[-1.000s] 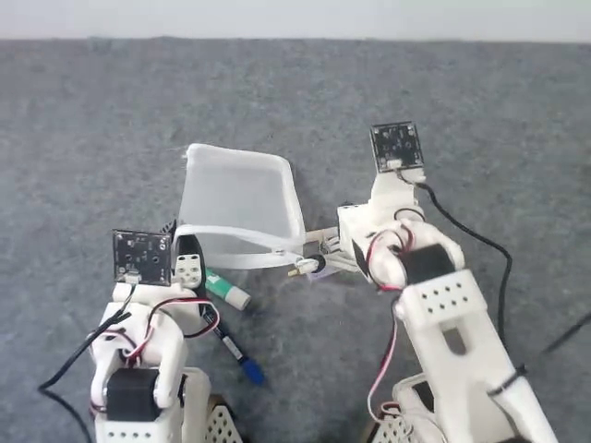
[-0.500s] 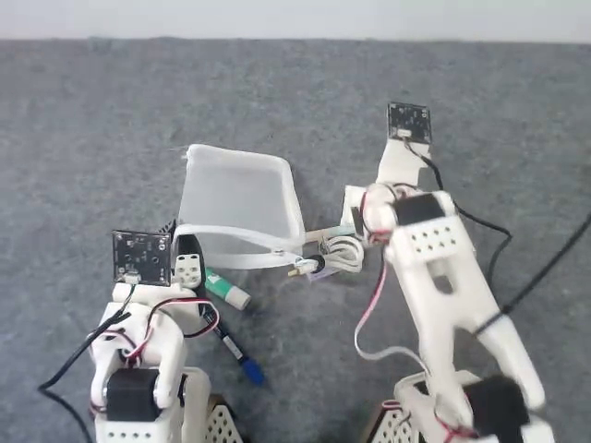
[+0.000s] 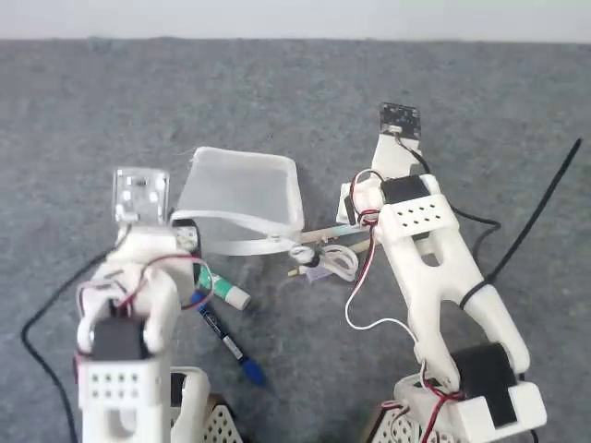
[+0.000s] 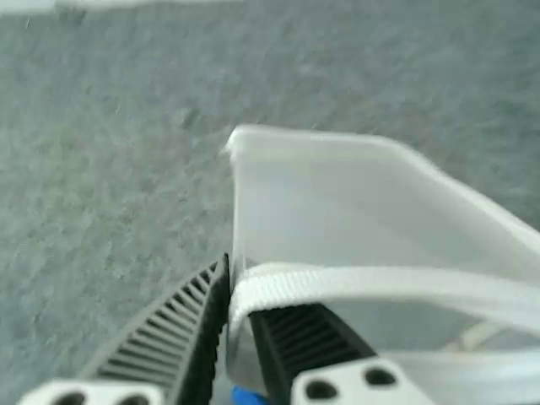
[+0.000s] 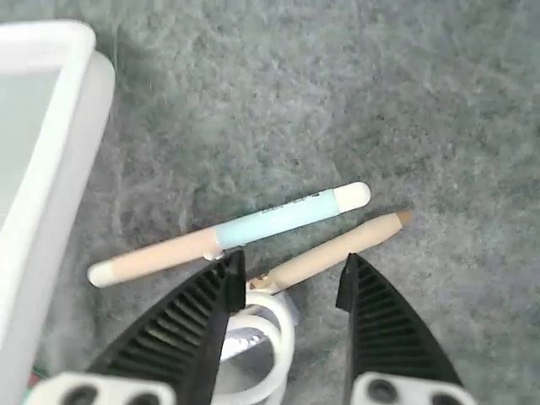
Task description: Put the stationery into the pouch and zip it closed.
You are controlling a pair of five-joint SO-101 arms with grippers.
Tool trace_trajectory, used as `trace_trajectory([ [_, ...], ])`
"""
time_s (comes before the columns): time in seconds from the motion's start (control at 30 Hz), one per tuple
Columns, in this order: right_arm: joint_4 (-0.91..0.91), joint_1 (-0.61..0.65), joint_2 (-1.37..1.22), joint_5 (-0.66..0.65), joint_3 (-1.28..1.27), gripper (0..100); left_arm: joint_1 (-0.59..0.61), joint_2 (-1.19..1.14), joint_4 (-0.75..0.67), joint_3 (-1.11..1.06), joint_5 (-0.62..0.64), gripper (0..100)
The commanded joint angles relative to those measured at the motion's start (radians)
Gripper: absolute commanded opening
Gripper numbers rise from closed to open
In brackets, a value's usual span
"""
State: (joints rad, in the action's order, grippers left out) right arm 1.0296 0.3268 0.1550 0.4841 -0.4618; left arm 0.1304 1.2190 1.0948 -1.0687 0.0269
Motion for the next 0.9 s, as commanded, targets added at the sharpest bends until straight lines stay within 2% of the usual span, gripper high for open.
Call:
trace_trajectory([
  [0.0, -0.005, -0.013, 0.010, 0.127, 0.058, 17.4, 0.077, -0.137, -0.031, 0.116, 0.037, 1],
  [0.23, -0.001, -0.005, -0.058, 0.157, 0.086, 17.4, 0.135, -0.219, -0.031, 0.145, 0.078, 1],
  [0.6, 0.153, -0.004, -0.420, 0.161, 0.384, 17.0, 0.143, -0.233, -0.031, 0.145, 0.080, 1],
  [0.7, 0.171, -0.010, -0.496, 0.210, 0.448, 17.0, 0.143, -0.233, -0.031, 0.143, 0.080, 1],
  [0.87, 0.208, -0.041, -0.587, 0.216, 0.537, 16.9, 0.143, -0.235, -0.031, 0.140, 0.080, 1],
])
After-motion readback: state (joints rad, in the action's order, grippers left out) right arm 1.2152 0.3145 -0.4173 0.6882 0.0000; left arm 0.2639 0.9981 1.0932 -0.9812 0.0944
